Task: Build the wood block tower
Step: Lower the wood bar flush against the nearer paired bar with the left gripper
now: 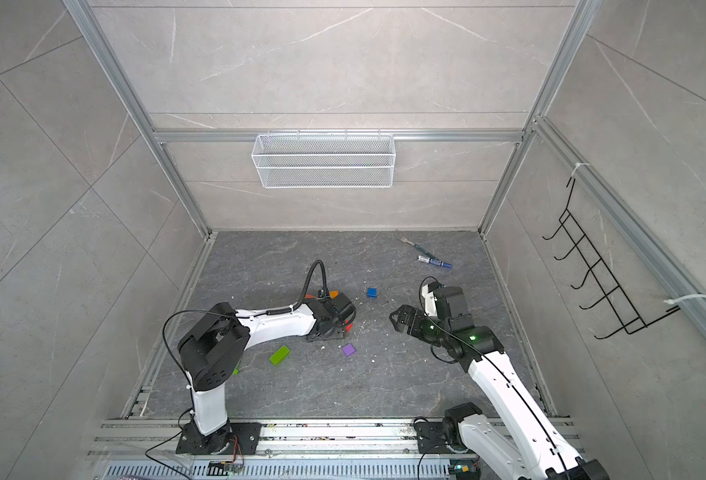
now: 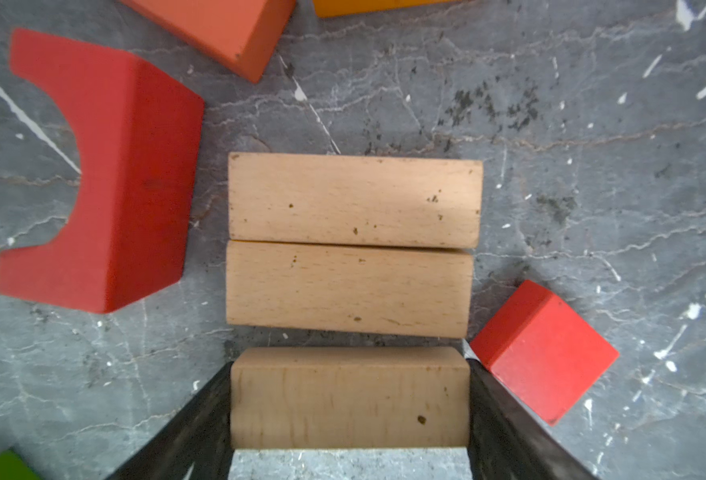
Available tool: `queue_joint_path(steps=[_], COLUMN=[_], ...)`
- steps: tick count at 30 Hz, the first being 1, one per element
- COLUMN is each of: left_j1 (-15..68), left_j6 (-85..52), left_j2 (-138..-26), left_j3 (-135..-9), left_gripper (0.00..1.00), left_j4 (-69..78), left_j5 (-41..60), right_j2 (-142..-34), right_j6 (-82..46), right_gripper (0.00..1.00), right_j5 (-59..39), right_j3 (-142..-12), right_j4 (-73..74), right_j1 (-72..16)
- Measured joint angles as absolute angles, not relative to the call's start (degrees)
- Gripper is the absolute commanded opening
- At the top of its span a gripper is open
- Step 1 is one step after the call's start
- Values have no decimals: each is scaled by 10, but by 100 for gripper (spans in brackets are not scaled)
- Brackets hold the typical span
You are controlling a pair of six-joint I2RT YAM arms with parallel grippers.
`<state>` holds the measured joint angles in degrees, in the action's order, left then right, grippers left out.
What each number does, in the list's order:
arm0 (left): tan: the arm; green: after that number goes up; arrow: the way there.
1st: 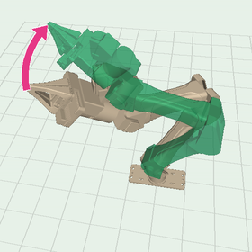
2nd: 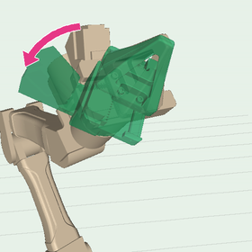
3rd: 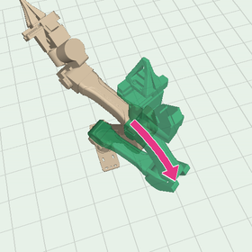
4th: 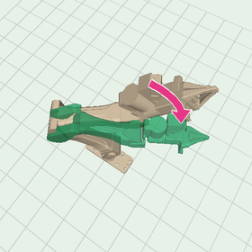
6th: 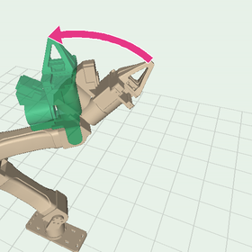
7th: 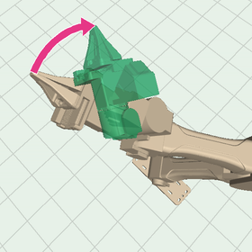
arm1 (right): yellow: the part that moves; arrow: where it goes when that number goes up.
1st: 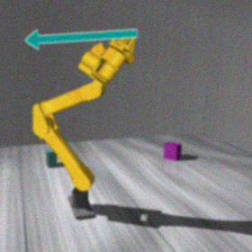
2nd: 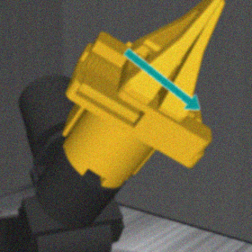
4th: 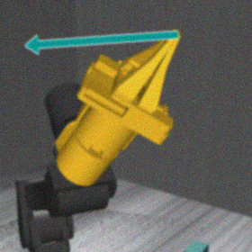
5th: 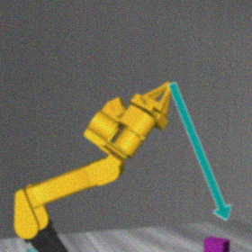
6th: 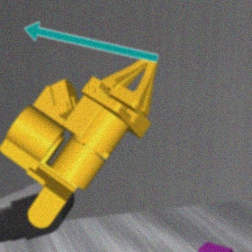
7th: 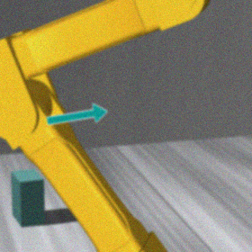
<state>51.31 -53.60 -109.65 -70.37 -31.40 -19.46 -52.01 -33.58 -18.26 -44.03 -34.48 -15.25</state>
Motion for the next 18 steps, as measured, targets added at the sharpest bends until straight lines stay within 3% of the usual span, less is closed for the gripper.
queue_joint_path(steps=[18], left_j1=[506], left_j6=[-522], left_j2=[-1098], left_j3=[-705], left_gripper=[77], left_j4=[-312], left_j5=[-194], right_j2=[-520], right_j6=[-336], right_gripper=[98], right_j5=[-183], right_j3=[-440], right_j4=[-345], right_j1=[-152])
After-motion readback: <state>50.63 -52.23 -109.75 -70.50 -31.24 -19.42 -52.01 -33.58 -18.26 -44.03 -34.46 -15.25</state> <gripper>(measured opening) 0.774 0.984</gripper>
